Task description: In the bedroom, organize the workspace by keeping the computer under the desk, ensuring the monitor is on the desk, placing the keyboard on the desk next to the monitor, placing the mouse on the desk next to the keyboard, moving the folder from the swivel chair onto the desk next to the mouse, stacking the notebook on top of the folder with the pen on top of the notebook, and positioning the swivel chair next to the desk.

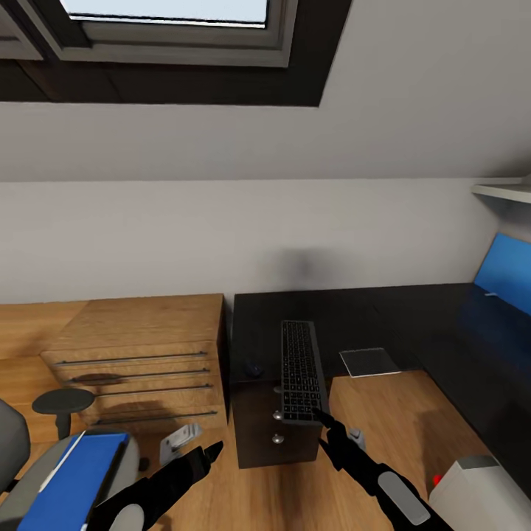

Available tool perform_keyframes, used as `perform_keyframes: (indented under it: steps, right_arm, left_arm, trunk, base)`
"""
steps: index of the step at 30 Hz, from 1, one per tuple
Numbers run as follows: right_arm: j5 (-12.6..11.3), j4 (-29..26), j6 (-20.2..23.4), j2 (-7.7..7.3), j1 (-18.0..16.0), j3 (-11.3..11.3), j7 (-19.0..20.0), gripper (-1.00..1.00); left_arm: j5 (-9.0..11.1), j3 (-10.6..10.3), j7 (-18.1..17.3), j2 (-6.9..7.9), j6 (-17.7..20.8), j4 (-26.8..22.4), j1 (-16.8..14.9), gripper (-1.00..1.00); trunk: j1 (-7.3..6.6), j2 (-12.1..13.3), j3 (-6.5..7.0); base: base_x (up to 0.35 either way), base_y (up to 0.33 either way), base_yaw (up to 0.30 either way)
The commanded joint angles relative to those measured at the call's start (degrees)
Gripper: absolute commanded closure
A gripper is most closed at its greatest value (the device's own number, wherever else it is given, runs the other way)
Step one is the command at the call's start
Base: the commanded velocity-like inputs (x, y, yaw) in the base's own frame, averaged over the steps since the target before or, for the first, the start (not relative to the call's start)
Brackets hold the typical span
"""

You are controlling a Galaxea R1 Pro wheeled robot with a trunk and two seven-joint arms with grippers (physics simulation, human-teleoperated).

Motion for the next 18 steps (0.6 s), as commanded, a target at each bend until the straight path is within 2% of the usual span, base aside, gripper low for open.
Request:
perform_keyframes:
  steps: [1,5,10,15,18]
  right_arm:
    - [-0.5,0.0,0.0,-0.05,0.0,0.3,0.1,-1.0]
    - [-0.5,0.0,-1.4,0.08,0.0,0.4,0.1,-1.0]
    - [0.0,0.1,-6.1,0.12,0.0,0.5,0.2,-1.0]
    - [3.6,0.3,-8.4,0.16,0.0,0.5,0.2,-1.0]
    - [4.4,0.4,-8.8,0.06,0.0,0.4,0.6,-1.0]
  left_arm:
    - [0.6,-0.1,0.6,0.04,0.0,-0.1,0.0,-1.0]
    - [0.6,-0.1,0.6,0.04,0.0,-0.1,0.0,-1.0]
    - [0.6,-0.1,0.6,0.04,0.0,-0.1,0.0,-1.0]
    - [0.6,-0.1,0.6,0.04,0.0,-0.1,0.0,-1.0]
    - [0.6,-0.1,0.6,0.04,0.0,-0.1,0.0,-1.0]
  trunk:
    - [0.24,-0.5,-0.25]
    - [1.12,-2.1,-0.97]
    - [2.22,-4.1,-1.87]
    - [3.31,-6.1,-2.76]
    - [3.97,-7.3,-3.3]
  base:
    - [0.0,0.0,0.0]
    - [0.0,0.0,0.0]
    - [0.0,0.0,0.0]
    - [0.0,0.0,0.0]
    - [0.0,0.0,0.0]
